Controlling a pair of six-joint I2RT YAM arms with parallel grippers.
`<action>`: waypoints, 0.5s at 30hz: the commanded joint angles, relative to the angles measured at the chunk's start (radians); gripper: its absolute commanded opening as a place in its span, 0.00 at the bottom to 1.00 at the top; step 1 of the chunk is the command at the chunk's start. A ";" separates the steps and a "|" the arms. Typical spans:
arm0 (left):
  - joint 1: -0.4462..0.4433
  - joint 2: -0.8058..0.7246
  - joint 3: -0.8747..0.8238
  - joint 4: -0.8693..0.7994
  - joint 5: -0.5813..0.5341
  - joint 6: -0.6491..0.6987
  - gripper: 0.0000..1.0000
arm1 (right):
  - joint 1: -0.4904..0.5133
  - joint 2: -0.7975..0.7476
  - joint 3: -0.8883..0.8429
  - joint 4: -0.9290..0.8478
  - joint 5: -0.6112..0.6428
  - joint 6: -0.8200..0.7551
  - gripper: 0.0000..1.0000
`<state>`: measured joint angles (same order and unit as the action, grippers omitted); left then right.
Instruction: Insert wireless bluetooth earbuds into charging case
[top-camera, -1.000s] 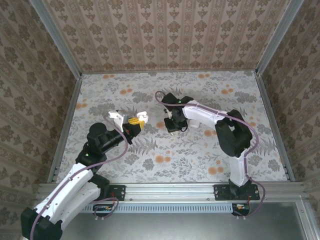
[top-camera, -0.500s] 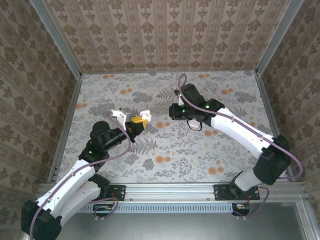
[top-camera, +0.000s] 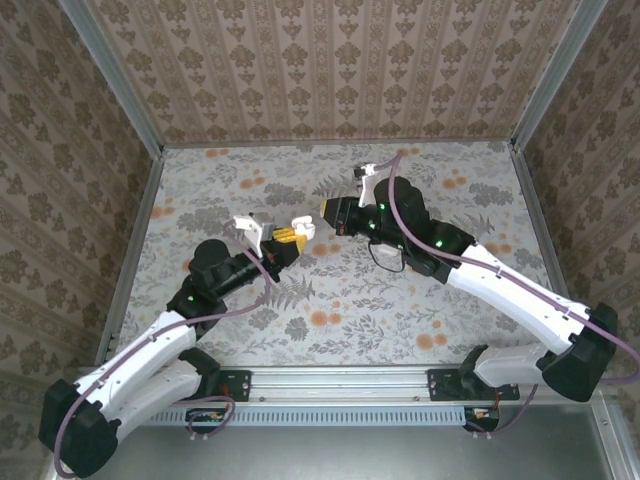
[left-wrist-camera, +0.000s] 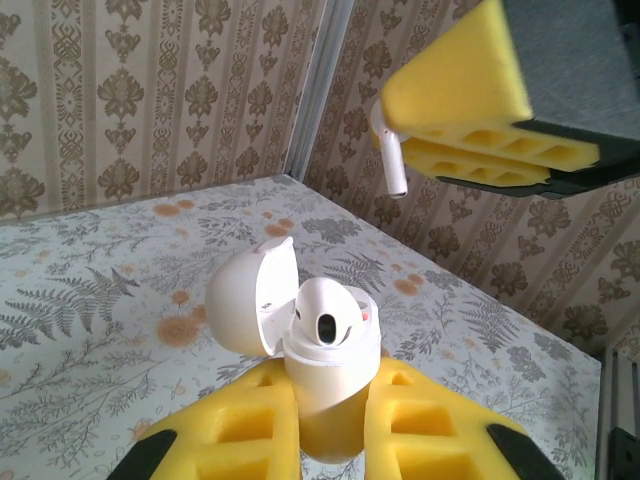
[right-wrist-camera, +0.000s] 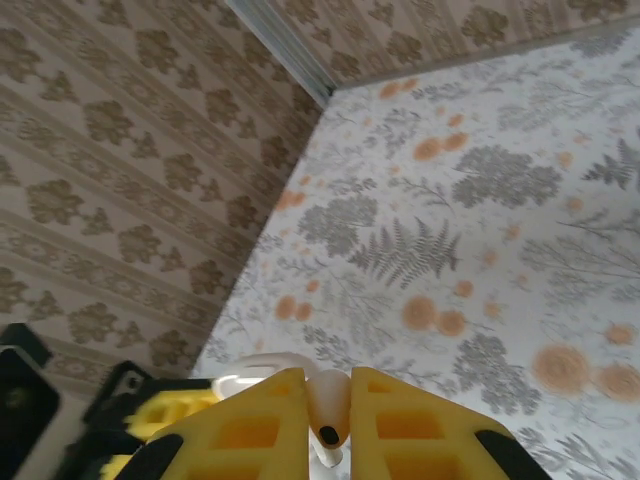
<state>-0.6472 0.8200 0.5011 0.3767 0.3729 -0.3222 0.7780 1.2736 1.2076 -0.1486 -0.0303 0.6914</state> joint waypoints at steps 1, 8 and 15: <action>-0.009 -0.002 0.043 0.060 -0.020 -0.016 0.00 | 0.019 -0.020 -0.027 0.099 0.027 0.030 0.13; -0.016 0.001 0.043 0.076 -0.031 -0.026 0.00 | 0.036 -0.004 -0.066 0.166 0.014 0.081 0.12; -0.020 0.001 0.043 0.079 -0.034 -0.026 0.00 | 0.048 0.013 -0.066 0.175 0.008 0.092 0.12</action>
<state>-0.6609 0.8238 0.5041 0.4122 0.3462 -0.3229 0.8162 1.2778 1.1477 -0.0135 -0.0292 0.7666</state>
